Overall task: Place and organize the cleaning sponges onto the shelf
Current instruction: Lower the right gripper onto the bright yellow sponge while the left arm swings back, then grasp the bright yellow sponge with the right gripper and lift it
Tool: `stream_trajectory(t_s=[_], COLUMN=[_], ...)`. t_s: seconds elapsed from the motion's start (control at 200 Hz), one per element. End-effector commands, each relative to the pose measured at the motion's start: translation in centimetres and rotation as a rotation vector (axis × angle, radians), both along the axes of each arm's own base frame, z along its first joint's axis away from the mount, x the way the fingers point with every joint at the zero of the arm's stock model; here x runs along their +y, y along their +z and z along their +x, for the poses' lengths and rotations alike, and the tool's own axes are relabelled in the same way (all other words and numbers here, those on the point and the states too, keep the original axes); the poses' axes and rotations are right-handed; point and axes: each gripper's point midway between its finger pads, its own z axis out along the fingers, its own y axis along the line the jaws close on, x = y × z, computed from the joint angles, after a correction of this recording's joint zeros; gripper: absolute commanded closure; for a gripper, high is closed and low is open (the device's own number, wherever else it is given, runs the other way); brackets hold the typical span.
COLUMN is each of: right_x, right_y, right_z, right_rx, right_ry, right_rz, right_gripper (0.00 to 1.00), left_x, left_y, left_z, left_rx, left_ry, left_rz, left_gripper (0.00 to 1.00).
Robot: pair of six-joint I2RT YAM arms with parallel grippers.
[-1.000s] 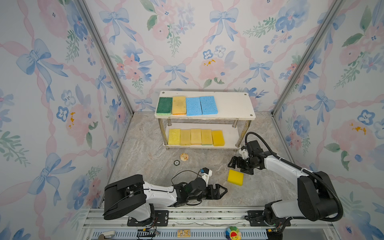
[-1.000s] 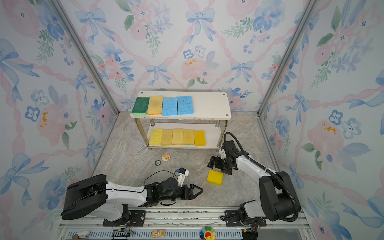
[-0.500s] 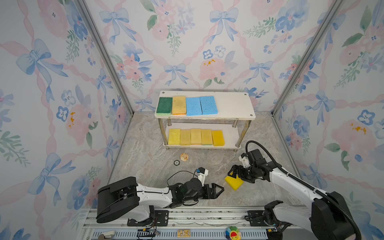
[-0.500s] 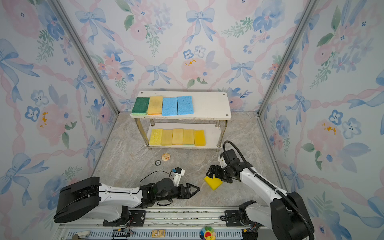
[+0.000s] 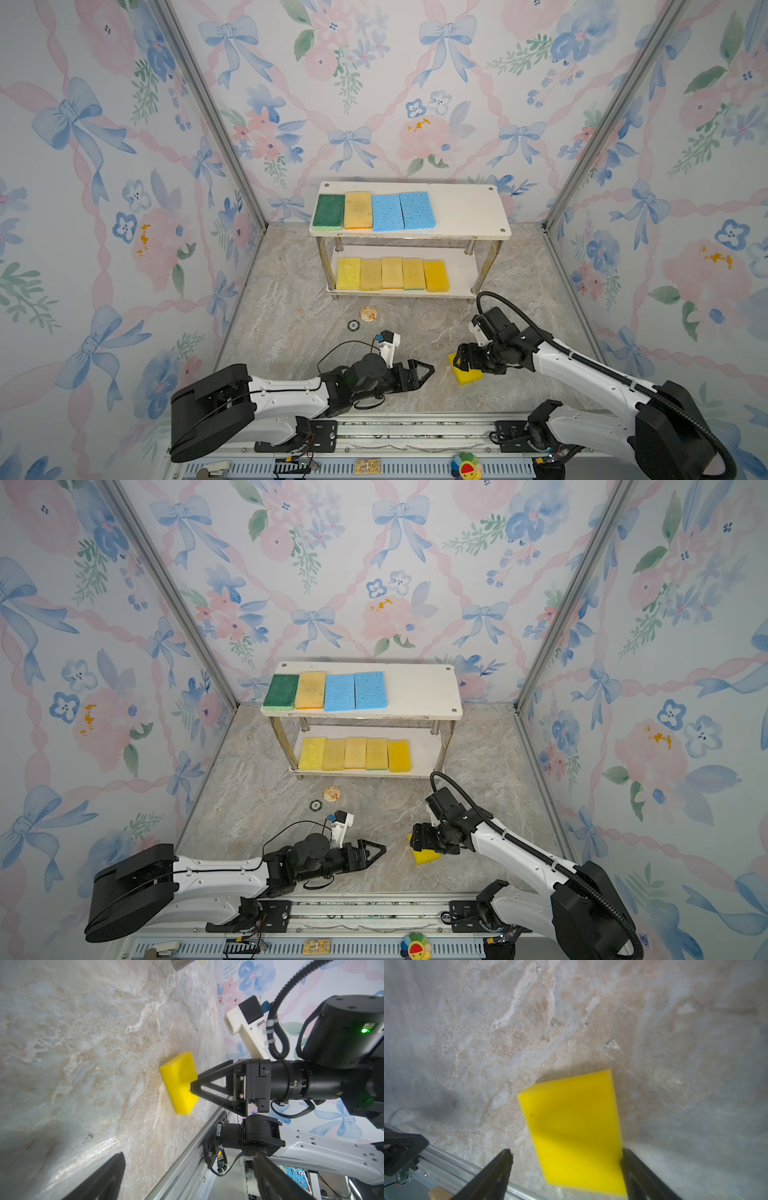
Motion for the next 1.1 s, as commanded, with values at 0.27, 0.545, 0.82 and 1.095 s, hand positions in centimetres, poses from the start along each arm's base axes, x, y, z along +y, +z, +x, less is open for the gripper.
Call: stream_trajectory(t_s=[0.27, 0.545, 0.82, 1.095], right_x=[0.3, -1.0, -1.0, -0.7], right_y=[0.6, -0.8, -1.9, -1.8], right_z=[-0.1, -0.4, -0.5, -0.4], right_rx=[-0.007, 0.026, 0.038, 0.035], right_ry=[0.018, -0.001, -0.007, -0.006], right_rz=[-0.014, -0.052, -0.036, -0.016], right_gripper=[0.38, 0.40, 0.49, 0.69], left_x=[0.9, 0.7, 0.8, 0.8], left_y=[-0.2, -0.3, -0.4, -0.4], left_z=[0.1, 0.1, 0.1, 0.1], left_rx=[0.012, 0.014, 0.016, 0.018], left_ry=[0.023, 0.015, 0.017, 0.017], left_rz=[-0.012, -0.008, -0.005, -0.007], left_gripper=[0.02, 0.02, 0.02, 0.02])
